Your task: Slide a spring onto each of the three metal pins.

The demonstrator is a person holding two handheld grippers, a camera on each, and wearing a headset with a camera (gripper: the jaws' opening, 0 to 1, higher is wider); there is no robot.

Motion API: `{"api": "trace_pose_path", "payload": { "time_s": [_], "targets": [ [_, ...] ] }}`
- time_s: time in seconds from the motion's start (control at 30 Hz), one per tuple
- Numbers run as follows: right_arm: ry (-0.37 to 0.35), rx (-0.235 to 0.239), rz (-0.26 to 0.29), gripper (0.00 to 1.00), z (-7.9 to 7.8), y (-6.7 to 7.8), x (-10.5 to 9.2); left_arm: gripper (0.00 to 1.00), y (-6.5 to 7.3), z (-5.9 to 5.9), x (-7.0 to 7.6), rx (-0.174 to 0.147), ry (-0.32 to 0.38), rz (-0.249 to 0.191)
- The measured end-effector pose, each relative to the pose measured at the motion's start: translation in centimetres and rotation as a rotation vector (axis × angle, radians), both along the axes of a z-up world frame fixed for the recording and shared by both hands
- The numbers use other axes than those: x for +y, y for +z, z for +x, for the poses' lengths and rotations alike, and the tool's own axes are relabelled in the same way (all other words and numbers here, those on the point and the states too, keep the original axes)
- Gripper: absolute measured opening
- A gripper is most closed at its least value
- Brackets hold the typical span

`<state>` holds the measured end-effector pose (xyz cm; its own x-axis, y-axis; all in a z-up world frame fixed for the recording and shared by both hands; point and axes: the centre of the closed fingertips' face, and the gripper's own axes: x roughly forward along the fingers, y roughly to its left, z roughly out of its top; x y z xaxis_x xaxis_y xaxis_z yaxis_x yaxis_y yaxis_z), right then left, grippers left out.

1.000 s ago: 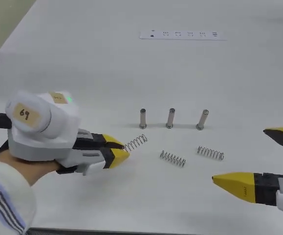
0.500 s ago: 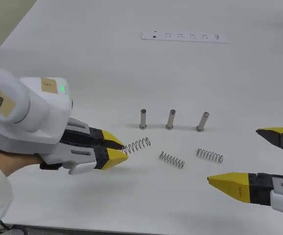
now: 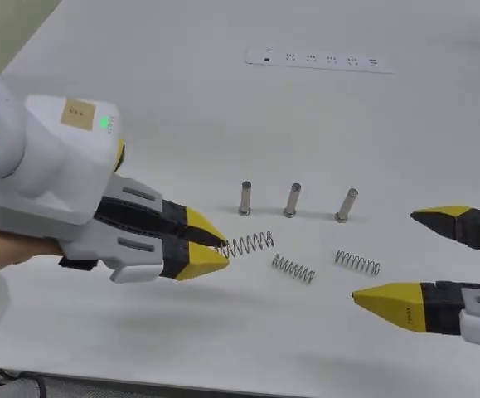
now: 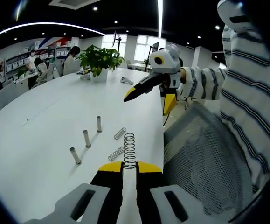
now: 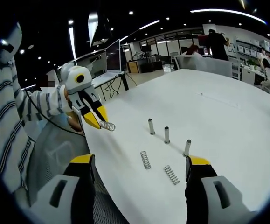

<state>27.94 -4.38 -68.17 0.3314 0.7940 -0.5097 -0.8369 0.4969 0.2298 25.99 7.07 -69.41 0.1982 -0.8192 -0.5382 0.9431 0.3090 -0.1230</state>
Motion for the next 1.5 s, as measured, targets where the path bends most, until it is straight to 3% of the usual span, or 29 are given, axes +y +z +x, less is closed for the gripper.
{"api": "trace_pose_path", "payload": {
  "time_s": [0.1,0.2,0.67,1.23,1.5],
  "targets": [
    [0.078,-0.005,-0.008,0.67,-0.5,0.0,0.5,0.03,0.0,-0.3,-0.1,0.001,-0.023,0.004],
    [0.109,-0.012,0.006,0.60,-0.6,0.1,1.0,0.03,0.1,-0.5,-0.2,0.009,-0.034,-0.002],
    [0.315,-0.032,0.045,0.46,-2.5,0.1,4.8,0.03,-0.2,-1.5,-1.0,0.028,-0.098,0.017],
    [0.423,-0.032,0.072,0.36,-3.7,0.3,7.3,0.03,0.2,-2.0,-1.8,0.030,-0.123,-0.002],
    [0.458,-0.023,0.080,0.22,-4.3,0.3,7.9,0.03,0.3,-2.1,-2.0,0.032,-0.133,-0.012]
  ]
}}
